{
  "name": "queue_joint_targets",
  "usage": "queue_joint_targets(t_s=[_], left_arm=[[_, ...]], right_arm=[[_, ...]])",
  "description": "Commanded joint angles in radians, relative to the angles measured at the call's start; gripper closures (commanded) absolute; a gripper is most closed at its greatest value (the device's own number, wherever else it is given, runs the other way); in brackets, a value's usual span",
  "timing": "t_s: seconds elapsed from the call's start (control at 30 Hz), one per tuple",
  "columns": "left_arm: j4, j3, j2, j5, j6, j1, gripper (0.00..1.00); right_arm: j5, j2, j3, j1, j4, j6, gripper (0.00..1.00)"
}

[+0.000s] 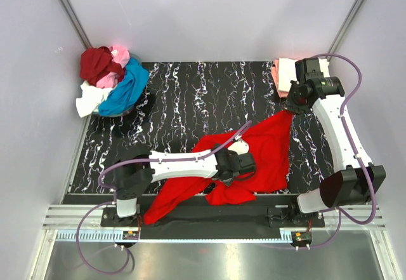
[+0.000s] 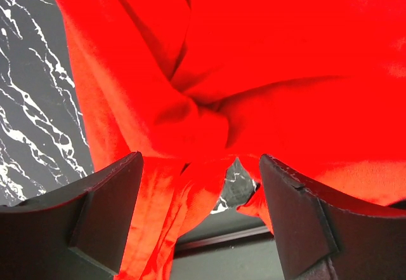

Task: Fold and stack the t-shirts
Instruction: Flatten the tshirt out

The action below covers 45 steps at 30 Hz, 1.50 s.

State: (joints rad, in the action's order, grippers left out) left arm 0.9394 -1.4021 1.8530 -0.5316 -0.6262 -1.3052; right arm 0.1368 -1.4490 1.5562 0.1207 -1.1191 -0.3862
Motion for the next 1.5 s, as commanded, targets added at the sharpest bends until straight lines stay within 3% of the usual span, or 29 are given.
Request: queue_joint_targets(t_s=[0.0, 0.27, 0.5, 0.57, 0.6, 0.77, 1.07, 1.3, 1.47], left_arm=[[-0.034, -0.032, 0.023, -0.050, -0.016, 0.003, 0.21], [-0.025, -0.026, 0.046, -0.084, -0.018, 0.029, 0.40], [-0.086, 0.051, -0.012, -0.093, -0.006, 0.072, 0.76], [-0.096, 0.058, -0.017, -0.096, 0.011, 0.087, 0.95], [-0.099, 0.060, -0.018, -0.097, 0.016, 0.090, 1.00], [-0.056, 0.078, -0.101, -0.151, 0.023, 0.104, 1.00], [0.110, -0.103, -0.641, -0.220, 0.043, 0.074, 1.00], [-0.065, -0.052, -1.056, -0.133, 0.258, -0.051, 1.00], [-0.195, 0.011, -1.216, -0.019, 0.373, -0.049, 1.00]], right_arm=[[-0.020, 0.039, -0.002, -0.009, 0.050, 0.023, 1.00], [-0.028, 0.041, -0.007, -0.016, 0.054, 0.030, 1.00], [-0.035, 0.038, -0.015, -0.018, 0.056, 0.032, 1.00], [-0.039, 0.041, -0.016, -0.019, 0.056, 0.030, 1.00], [-0.040, 0.039, -0.019, -0.018, 0.056, 0.030, 1.00], [-0.029, 0.052, 0.016, -0.024, 0.015, 0.033, 1.00], [-0.081, 0.212, 0.299, -0.035, -0.188, -0.014, 1.00], [-0.095, 0.487, 0.413, -0.033, -0.251, -0.037, 1.00], [0.122, 0.666, 0.485, -0.033, -0.245, -0.150, 1.00]])
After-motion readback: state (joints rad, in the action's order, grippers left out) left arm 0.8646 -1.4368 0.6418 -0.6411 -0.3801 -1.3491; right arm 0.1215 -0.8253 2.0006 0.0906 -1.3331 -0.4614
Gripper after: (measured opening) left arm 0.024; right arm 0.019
